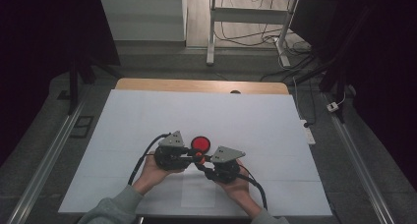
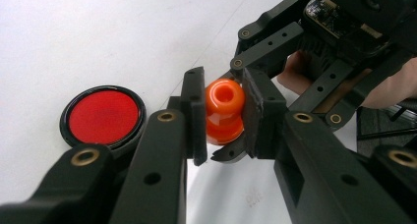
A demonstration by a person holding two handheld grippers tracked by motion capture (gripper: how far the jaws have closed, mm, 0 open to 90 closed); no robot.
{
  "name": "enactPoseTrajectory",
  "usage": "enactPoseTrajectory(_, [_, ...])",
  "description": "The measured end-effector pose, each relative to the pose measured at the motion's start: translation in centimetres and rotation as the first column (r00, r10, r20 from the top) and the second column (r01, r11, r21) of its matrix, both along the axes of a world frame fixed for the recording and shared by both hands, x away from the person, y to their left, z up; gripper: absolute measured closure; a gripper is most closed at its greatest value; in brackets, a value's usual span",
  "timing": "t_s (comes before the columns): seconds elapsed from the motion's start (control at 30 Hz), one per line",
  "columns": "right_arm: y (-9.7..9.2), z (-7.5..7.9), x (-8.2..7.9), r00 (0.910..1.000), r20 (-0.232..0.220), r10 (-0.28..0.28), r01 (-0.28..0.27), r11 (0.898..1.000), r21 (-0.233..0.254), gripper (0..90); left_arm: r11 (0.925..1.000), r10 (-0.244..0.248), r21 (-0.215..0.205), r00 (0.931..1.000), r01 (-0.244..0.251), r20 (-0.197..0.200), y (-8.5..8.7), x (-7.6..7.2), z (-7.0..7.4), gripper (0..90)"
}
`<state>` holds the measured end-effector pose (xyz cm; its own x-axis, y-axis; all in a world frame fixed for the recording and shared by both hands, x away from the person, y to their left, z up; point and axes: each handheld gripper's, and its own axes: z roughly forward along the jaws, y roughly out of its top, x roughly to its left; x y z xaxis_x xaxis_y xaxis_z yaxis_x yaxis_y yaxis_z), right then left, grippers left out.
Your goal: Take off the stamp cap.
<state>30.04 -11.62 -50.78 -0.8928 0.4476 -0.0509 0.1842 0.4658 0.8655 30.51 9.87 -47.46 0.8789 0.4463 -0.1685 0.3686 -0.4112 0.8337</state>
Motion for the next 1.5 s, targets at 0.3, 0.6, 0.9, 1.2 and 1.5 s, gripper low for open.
enactPoseTrajectory(0.3, [0.08,-0.01,-0.12,0.9998,0.018,0.003,-0.003,1.0,-0.007,64.5,1.0,-0.003,-0.001,1.0,0.003,-0.006,0.12,0.02,0.06,73.0])
enactPoseTrajectory(0.6, [0.02,0.09,-0.13,0.9995,0.033,0.005,-0.004,1.0,-0.018,64.5,1.0,0.003,-0.005,1.0,-0.003,-0.002,0.11,-0.04,0.11,73.0])
enactPoseTrajectory(0.9, [-0.1,0.09,-0.05,0.9992,0.034,0.019,-0.019,1.0,-0.021,64.6,1.0,0.002,-0.006,1.0,-0.002,-0.001,0.08,-0.08,0.11,73.1])
enactPoseTrajectory(1.2, [-0.02,0.03,-0.11,0.9997,0.022,-0.004,0.004,1.0,-0.011,64.6,0.9998,0.011,-0.019,0.9999,-0.011,0.0,0.05,-0.03,-0.09,73.1])
enactPoseTrajectory(1.5, [-0.05,-0.1,-0.04,0.9996,0.012,-0.025,0.025,1.0,-0.013,64.5,0.9993,0.023,-0.028,0.9996,-0.023,0.014,-0.29,-0.08,-0.45,72.5])
